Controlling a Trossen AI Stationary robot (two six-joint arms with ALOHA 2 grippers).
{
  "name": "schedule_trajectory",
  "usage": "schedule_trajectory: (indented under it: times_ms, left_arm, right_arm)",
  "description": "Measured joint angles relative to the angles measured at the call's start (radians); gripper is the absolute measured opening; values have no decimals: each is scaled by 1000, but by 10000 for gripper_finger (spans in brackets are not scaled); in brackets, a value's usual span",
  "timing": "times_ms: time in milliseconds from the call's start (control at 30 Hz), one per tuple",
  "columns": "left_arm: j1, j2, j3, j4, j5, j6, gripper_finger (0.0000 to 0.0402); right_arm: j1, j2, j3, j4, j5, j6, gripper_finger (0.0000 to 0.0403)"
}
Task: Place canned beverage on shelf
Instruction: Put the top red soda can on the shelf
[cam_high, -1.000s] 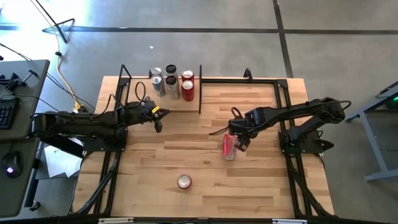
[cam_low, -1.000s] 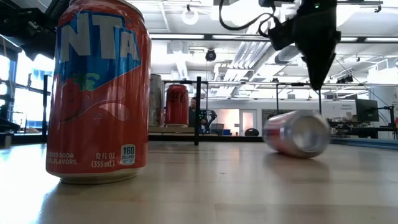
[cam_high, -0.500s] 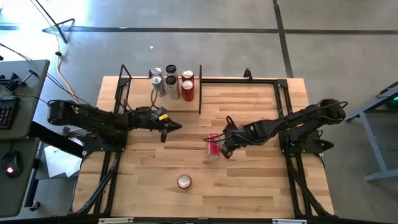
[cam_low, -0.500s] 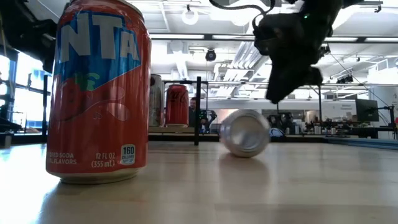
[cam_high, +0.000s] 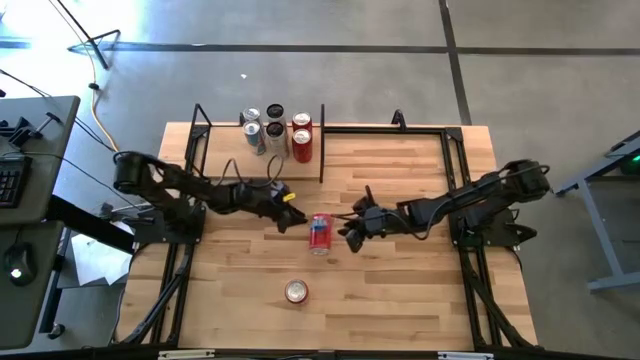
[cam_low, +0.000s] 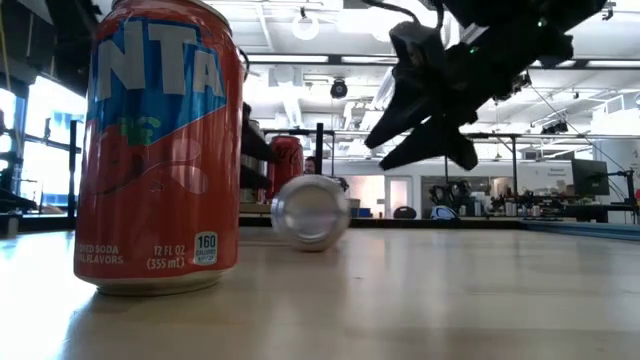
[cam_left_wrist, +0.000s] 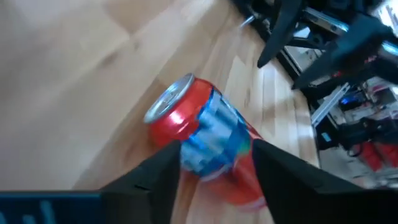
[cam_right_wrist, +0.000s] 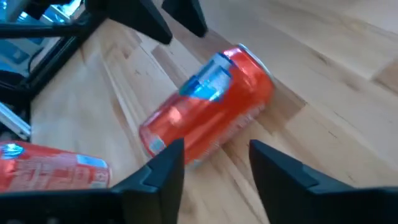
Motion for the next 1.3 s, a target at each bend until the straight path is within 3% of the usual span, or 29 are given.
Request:
schedule_trajectory:
  times_ms: [133,267,600,1300]
  left_arm:
    - [-2,47,30,-35,18,-94,236]
    - [-1,77,37,-40,37,-148,253]
    - [1,130,34,46,27,-148,254]
    - [24,7,17,92,34,130,217]
  right_arm:
    - [-12,110,25,94,15,-33,187]
    - [-43,206,53,152,16,-35,182]
    - [-100,333,63,359,-114,-10,136]
    - [-110,336,88,512,-119,-290,116]
